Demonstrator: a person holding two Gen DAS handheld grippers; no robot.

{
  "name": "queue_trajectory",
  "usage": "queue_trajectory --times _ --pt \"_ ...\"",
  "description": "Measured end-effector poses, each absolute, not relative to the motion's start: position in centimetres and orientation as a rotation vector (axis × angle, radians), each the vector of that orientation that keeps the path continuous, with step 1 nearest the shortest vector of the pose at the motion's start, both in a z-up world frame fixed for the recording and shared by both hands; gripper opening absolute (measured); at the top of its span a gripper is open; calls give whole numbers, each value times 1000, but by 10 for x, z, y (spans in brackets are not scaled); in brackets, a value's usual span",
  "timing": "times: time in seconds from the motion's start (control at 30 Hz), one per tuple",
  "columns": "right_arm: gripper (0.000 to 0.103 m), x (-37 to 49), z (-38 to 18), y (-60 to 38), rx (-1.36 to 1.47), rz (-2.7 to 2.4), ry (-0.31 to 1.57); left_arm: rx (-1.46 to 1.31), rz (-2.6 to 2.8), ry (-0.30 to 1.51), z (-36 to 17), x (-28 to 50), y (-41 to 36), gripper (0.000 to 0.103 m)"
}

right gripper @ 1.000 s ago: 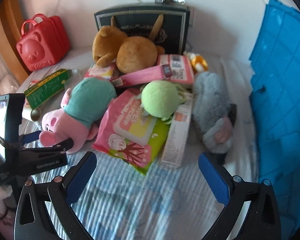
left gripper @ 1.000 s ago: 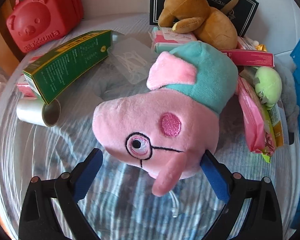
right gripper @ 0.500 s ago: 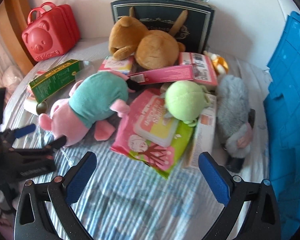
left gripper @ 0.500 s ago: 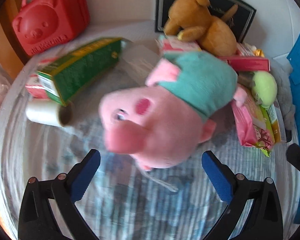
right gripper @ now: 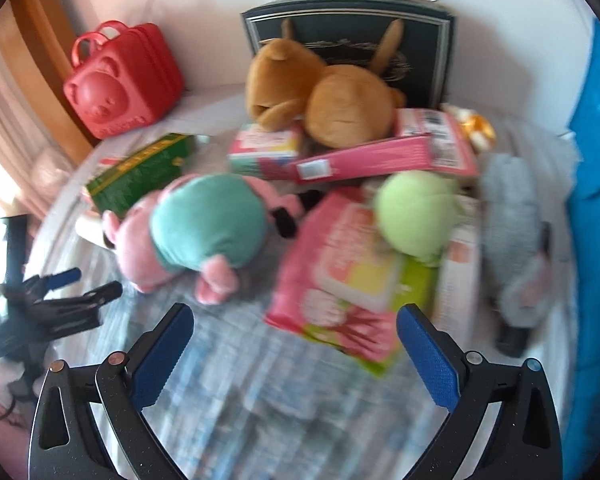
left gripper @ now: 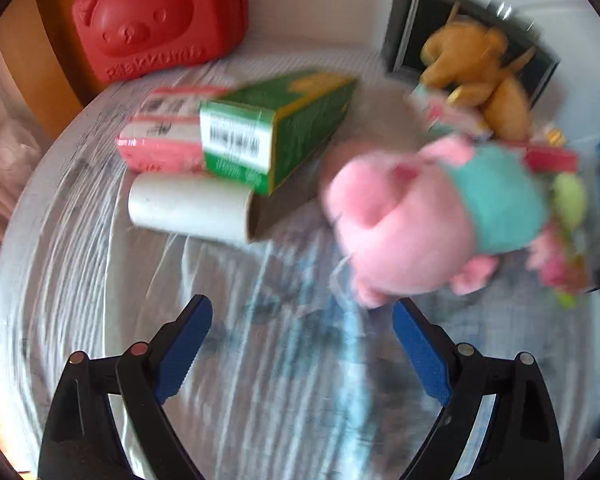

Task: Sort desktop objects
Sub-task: 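Close the right gripper on the pink pig plush's teal shirt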

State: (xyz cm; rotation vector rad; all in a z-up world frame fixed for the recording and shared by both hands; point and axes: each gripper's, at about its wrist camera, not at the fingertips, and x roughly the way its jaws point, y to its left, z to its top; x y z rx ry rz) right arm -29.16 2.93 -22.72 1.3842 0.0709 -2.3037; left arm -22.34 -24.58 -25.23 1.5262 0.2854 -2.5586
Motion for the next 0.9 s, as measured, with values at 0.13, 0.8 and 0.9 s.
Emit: queue_trajectory --times 0.13,0.8,0.9 --pt "103 -305 -227 10 1413 -2272 70 1453 -2664 287 -236 -234 -226 93" --pt "101 -341 -274 -49 1389 -2139 184 1583 -2592 23 -281 -284 -188 103" --pt "99 -343 -275 -52 1380 -2138 202 1629 -2593 78 -289 -290 -190 103"
